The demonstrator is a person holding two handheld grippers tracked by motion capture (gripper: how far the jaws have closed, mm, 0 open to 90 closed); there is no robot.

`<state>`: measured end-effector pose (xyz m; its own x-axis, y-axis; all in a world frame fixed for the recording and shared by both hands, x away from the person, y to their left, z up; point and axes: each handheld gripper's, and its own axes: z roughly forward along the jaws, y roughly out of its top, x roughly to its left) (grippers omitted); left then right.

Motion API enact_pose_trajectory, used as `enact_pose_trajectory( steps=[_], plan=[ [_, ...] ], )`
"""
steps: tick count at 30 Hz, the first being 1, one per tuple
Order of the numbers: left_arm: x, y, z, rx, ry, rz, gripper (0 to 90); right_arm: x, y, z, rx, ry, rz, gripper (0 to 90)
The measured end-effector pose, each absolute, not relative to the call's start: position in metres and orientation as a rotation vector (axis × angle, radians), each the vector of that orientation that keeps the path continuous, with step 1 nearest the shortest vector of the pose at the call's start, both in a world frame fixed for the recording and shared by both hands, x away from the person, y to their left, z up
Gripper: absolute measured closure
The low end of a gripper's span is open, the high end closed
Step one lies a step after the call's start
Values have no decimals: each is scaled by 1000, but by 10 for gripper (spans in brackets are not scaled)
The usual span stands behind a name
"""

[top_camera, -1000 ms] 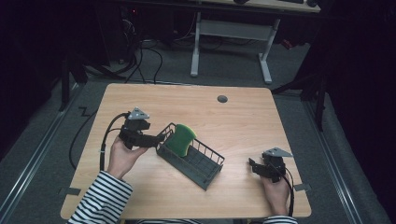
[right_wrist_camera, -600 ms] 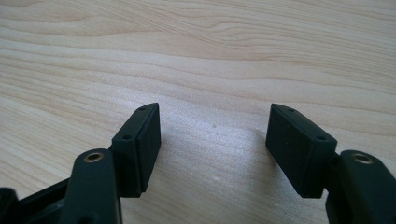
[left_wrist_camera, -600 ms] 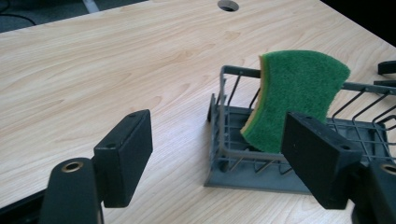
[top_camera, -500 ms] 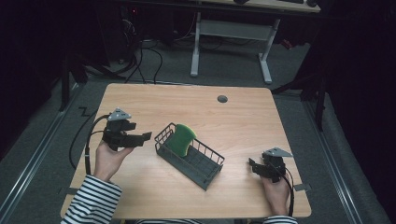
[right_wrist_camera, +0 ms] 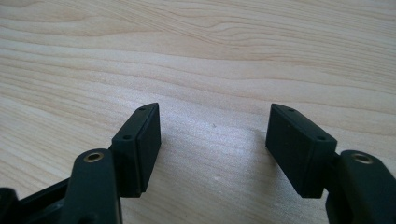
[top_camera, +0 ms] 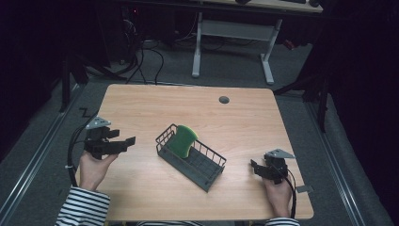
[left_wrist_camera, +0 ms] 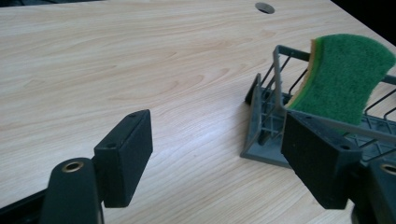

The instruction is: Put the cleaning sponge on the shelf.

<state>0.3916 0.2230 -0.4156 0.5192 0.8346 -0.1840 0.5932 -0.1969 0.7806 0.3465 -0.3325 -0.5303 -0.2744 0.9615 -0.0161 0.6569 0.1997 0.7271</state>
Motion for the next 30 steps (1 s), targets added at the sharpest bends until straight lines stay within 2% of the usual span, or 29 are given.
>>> enact_pose_trajectory(
  steps=[30],
  plan=[
    [373,263,-467,1814,1320,330,263,346,-332,-530,1504,2006,851,359]
  ],
)
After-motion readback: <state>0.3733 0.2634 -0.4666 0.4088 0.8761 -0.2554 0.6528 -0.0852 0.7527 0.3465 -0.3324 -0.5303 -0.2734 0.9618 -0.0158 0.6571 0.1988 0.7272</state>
